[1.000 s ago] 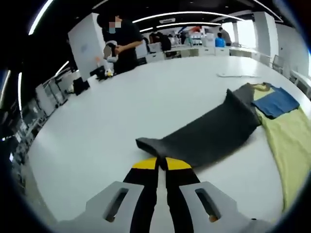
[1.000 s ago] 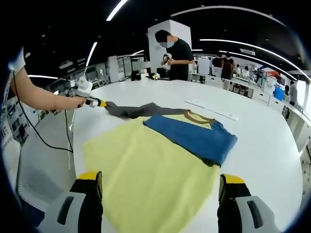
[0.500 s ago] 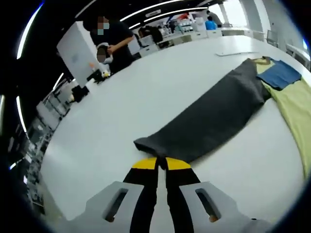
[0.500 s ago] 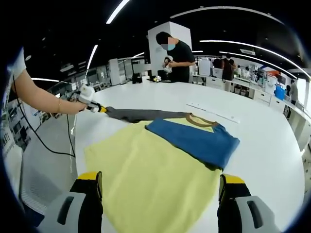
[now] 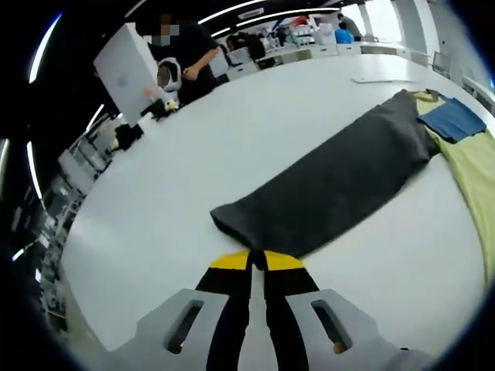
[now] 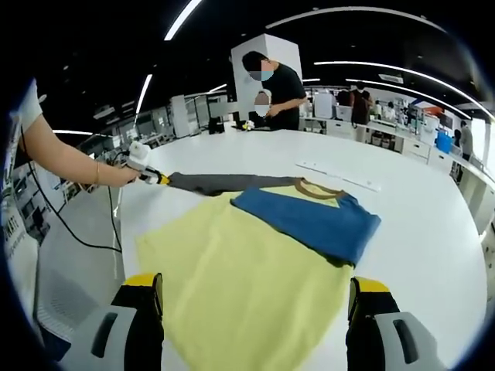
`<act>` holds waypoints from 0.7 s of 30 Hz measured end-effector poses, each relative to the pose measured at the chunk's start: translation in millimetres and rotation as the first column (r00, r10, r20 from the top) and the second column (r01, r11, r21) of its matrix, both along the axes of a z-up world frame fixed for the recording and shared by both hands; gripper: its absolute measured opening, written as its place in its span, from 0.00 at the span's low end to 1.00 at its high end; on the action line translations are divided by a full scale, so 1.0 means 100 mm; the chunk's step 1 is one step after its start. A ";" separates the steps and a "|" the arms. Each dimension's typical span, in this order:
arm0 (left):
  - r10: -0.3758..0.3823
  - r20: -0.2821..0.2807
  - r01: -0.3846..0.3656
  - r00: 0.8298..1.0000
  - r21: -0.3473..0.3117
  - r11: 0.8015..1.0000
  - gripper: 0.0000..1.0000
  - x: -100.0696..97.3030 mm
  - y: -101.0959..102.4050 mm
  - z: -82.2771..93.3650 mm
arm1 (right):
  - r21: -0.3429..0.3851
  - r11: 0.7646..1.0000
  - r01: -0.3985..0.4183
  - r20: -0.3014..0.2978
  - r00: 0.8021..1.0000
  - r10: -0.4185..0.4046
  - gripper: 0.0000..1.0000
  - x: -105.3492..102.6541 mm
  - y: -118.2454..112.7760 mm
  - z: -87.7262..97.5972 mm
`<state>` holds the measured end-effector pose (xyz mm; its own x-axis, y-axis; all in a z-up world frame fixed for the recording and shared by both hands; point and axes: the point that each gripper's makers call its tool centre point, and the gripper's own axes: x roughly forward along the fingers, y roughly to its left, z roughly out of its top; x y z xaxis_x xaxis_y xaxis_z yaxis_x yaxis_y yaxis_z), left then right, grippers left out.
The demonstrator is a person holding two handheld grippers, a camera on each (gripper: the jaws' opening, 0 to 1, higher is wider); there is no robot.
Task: Fold the garment on the visible template until the final outline fits inside the template.
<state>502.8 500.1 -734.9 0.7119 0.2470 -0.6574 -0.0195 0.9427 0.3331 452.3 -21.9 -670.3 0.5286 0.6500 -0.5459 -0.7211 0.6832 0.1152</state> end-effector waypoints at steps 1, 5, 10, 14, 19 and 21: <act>0.002 -0.004 -0.002 1.000 0.004 1.000 0.02 0.00 0.01 -0.01 | 0.002 1.000 0.002 -0.001 1.000 -0.002 0.99 0.00 0.00 0.00; 0.005 -0.027 -0.004 1.000 0.013 1.000 0.02 0.01 0.04 -0.05 | -0.002 1.000 0.004 0.000 1.000 -0.004 0.99 0.01 -0.01 0.01; 0.020 -0.030 -0.020 0.999 0.004 1.000 0.02 0.02 0.05 -0.05 | 0.005 1.000 0.009 -0.002 1.000 -0.009 0.99 0.01 -0.03 0.01; 0.026 -0.028 -0.026 0.999 0.001 1.000 0.02 0.04 0.04 -0.03 | 0.001 1.000 0.009 -0.011 1.000 -0.009 0.99 -0.01 -0.04 -0.02; 0.013 0.004 -0.013 1.000 0.004 1.000 0.02 0.09 -0.02 0.08 | 0.004 1.000 0.008 -0.012 1.000 -0.008 0.99 -0.02 -0.03 -0.03; -0.002 0.022 0.002 1.000 0.002 1.000 0.02 0.12 -0.07 0.13 | 0.005 1.000 0.006 -0.012 1.000 -0.006 0.99 -0.02 -0.03 -0.03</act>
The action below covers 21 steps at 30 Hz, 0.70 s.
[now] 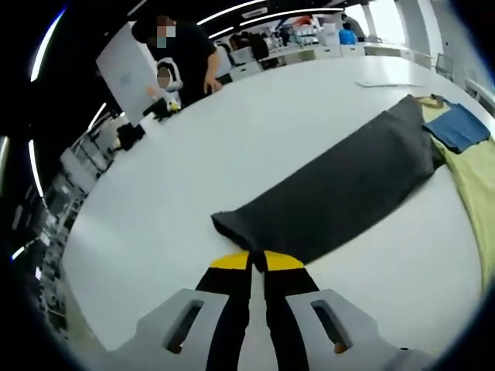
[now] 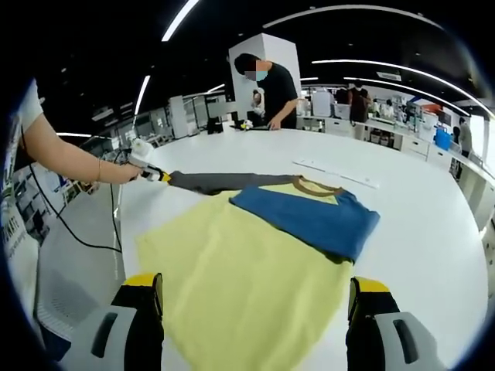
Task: Fold the garment on the visible template until the final outline fits inside the template.
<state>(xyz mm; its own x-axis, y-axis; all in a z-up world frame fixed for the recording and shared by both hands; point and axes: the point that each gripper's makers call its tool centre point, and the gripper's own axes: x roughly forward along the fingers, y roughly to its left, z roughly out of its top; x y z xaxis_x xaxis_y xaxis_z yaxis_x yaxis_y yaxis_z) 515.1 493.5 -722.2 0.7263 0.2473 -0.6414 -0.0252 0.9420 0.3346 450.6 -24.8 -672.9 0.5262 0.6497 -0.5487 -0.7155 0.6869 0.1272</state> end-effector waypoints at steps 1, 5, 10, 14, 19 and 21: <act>-0.009 0.011 0.009 1.000 -0.007 1.000 0.02 0.02 -0.04 0.03 | 0.000 1.000 0.001 0.001 1.000 -0.001 0.99 0.00 0.00 0.00; -0.035 0.047 0.036 0.998 -0.034 0.999 0.01 0.09 -0.16 0.11 | 0.003 1.000 0.000 0.003 1.000 0.000 0.99 0.00 0.01 0.01; -0.063 0.099 0.069 0.993 -0.060 0.996 0.01 0.16 -0.32 0.27 | 0.008 1.000 -0.004 -0.001 1.000 0.004 0.99 -0.04 0.01 0.00; -0.109 0.138 0.120 0.984 -0.076 0.990 0.01 0.25 -0.49 0.40 | 0.003 1.000 -0.017 -0.006 1.000 0.017 0.99 -0.08 0.03 -0.02; -0.160 0.176 0.173 0.971 -0.062 0.983 0.01 0.37 -0.69 0.56 | 0.010 1.000 -0.026 -0.007 1.000 0.026 0.99 -0.10 0.06 0.00; -0.173 0.179 0.183 0.969 -0.042 0.982 0.01 0.40 -0.73 0.61 | 0.015 1.000 -0.027 -0.011 1.000 0.028 0.99 -0.10 0.07 0.00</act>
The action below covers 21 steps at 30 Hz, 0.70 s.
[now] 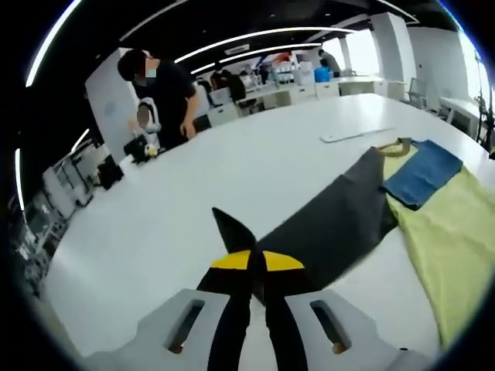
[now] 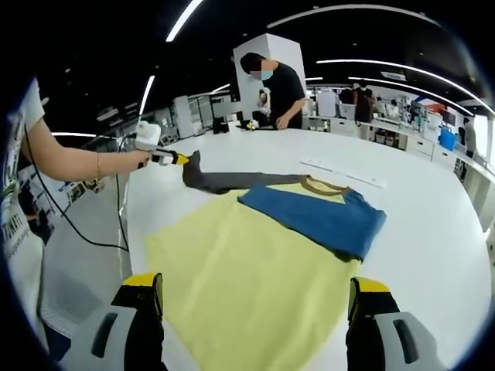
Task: Fold the garment on the visible template until the final outline fits inside the template.
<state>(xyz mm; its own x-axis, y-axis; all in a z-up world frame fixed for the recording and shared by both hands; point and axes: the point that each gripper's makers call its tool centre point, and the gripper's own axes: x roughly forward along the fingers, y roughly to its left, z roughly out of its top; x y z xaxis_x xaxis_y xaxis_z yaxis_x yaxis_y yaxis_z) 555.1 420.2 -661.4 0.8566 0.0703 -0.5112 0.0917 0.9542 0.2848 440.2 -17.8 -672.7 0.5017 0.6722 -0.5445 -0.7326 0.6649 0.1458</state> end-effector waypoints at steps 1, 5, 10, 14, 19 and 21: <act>-0.010 0.007 0.010 1.000 -0.008 1.000 0.01 0.02 -0.05 0.02 | 0.003 1.000 -0.002 0.001 1.000 0.002 0.99 0.00 0.01 0.01; -0.066 0.028 0.066 0.997 -0.011 0.998 0.01 0.13 -0.25 0.10 | 0.015 1.000 -0.019 0.003 1.000 0.019 0.99 -0.02 0.07 0.03; -0.120 0.048 0.121 0.992 -0.007 0.993 0.01 0.23 -0.46 0.20 | 0.038 0.999 -0.035 0.008 0.999 0.035 0.99 -0.03 0.13 0.10; -0.163 0.059 0.164 0.985 -0.020 0.986 0.00 0.29 -0.64 0.26 | 0.045 0.998 -0.039 0.015 0.999 0.039 0.99 -0.03 0.14 0.13; -0.213 0.079 0.216 0.974 -0.041 0.975 0.00 0.36 -0.89 0.34 | 0.053 0.998 -0.038 0.018 0.999 0.038 0.99 -0.03 0.15 0.15; -0.231 0.084 0.235 0.969 -0.045 0.971 0.00 0.39 -0.99 0.37 | 0.055 0.998 -0.039 0.016 0.999 0.038 0.99 -0.03 0.15 0.15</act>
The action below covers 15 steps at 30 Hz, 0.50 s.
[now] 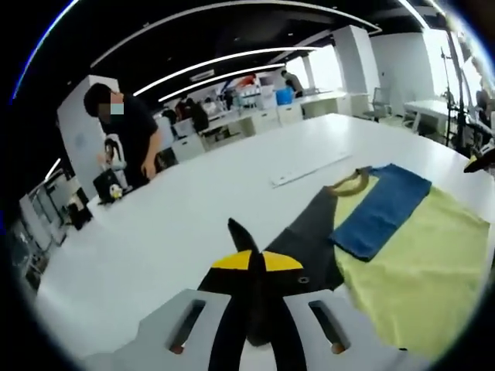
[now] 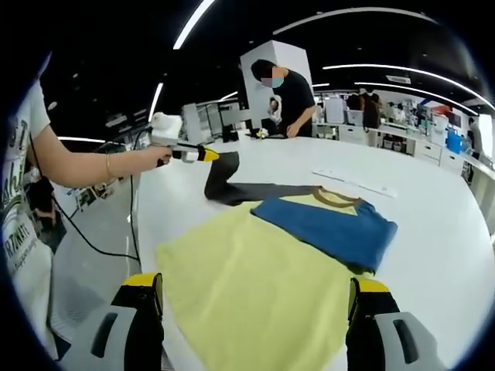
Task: Fold the garment on the visible template until the final outline fits inside the template.
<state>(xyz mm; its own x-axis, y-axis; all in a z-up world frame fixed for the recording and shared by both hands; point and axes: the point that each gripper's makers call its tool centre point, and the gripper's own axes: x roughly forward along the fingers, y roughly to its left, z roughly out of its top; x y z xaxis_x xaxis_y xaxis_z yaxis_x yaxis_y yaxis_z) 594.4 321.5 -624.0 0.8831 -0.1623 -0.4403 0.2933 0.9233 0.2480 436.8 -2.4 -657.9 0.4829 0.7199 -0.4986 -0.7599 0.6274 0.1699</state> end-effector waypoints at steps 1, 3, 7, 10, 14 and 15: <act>-0.013 0.005 0.013 1.000 0.000 1.000 0.00 0.01 -0.05 0.02 | 0.000 1.000 -0.003 -0.001 1.000 0.003 0.99 -0.01 0.01 0.00; -0.031 0.017 0.031 0.999 -0.003 0.999 0.00 0.05 -0.14 0.07 | 0.001 1.000 -0.006 -0.002 1.000 0.006 0.99 -0.02 0.01 0.00; -0.046 0.021 0.047 0.999 -0.032 0.998 0.00 0.12 -0.29 0.11 | -0.002 1.000 -0.009 -0.006 1.000 0.009 0.99 -0.04 0.02 -0.02; -0.067 0.018 0.067 0.998 -0.031 0.997 0.00 0.15 -0.37 0.11 | 0.005 1.000 -0.002 -0.006 1.000 0.002 0.99 -0.04 0.02 0.00; -0.086 0.020 0.087 0.996 -0.043 0.995 0.00 0.20 -0.50 0.13 | 0.009 1.000 -0.001 -0.009 1.000 0.001 0.99 -0.06 0.02 -0.01; -0.090 0.023 0.091 0.996 -0.047 0.995 0.00 0.20 -0.53 0.14 | 0.010 1.000 -0.003 -0.011 1.000 0.003 0.99 -0.06 0.02 -0.01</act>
<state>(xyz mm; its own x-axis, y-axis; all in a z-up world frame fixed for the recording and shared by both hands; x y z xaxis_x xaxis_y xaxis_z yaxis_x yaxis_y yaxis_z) 614.8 268.6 -609.7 0.8726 -0.2623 -0.4120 0.3713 0.9043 0.2108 430.5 -0.2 -659.2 0.4754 0.7259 -0.4971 -0.7595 0.6238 0.1845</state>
